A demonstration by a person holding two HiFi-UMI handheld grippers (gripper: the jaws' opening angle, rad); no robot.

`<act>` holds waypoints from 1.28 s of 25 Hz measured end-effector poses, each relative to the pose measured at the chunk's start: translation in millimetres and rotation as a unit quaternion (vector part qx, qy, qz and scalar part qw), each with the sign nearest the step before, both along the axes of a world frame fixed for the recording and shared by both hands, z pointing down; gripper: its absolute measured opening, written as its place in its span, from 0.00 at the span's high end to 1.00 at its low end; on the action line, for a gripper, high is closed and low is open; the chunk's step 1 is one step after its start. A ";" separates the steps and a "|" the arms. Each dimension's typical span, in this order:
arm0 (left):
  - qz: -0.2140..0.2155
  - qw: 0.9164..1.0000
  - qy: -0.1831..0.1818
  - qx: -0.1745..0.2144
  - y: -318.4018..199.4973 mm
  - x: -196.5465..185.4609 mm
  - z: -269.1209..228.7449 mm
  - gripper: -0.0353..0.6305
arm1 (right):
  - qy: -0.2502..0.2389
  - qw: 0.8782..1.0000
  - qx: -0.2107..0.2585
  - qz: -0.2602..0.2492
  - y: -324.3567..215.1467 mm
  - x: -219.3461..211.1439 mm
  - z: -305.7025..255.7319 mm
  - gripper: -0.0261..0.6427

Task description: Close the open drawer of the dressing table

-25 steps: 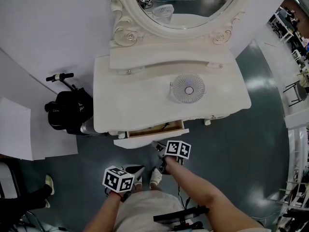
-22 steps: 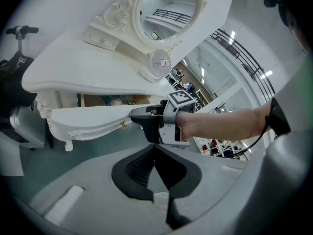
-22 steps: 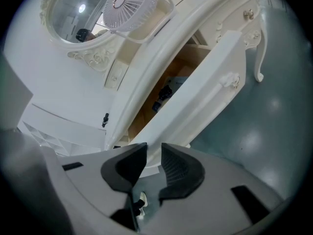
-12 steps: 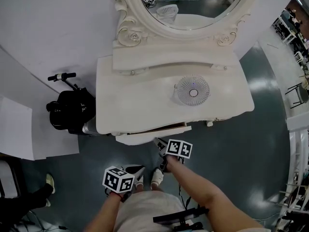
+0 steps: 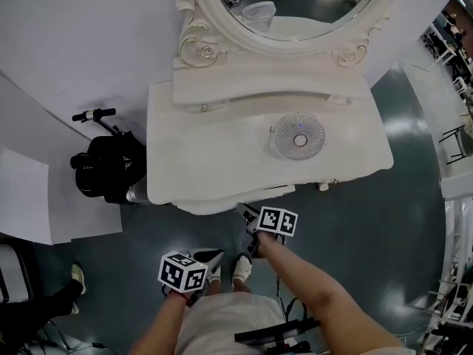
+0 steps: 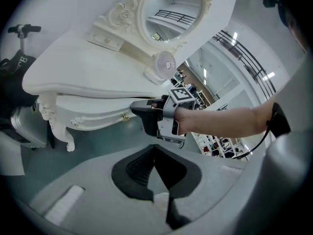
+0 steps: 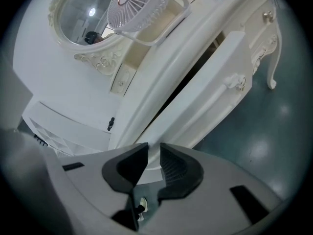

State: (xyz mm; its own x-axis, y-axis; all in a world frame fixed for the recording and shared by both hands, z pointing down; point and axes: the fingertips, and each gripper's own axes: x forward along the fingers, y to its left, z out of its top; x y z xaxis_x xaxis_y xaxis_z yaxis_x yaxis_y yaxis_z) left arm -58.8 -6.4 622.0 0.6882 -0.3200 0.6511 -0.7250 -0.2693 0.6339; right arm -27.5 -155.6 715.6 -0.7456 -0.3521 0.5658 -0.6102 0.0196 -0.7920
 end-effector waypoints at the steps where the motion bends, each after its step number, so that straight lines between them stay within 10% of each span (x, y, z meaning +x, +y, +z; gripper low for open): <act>1: 0.000 1.000 -0.001 0.001 -2.9 0.1 0.6 0.93 | -0.001 1.000 0.000 0.000 -1.4 -0.5 0.1 0.83; 20: 0.004 1.000 -0.003 -0.007 -22.8 7.6 12.4 0.93 | -0.144 0.987 0.019 0.074 -23.4 -8.0 1.5 0.83; 32: 0.007 1.000 -0.002 -0.008 -26.0 12.7 16.6 0.93 | -0.115 0.991 0.040 0.055 -18.4 6.1 9.6 0.86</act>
State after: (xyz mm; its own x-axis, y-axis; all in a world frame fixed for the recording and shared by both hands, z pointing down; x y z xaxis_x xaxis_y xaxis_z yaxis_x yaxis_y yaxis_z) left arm -46.1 -32.4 638.5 0.6905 -0.2997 0.6583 -0.7232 -0.2698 0.6357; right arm -21.3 -174.0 725.2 -0.8063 -0.4746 0.3531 -0.4162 0.0311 -0.9087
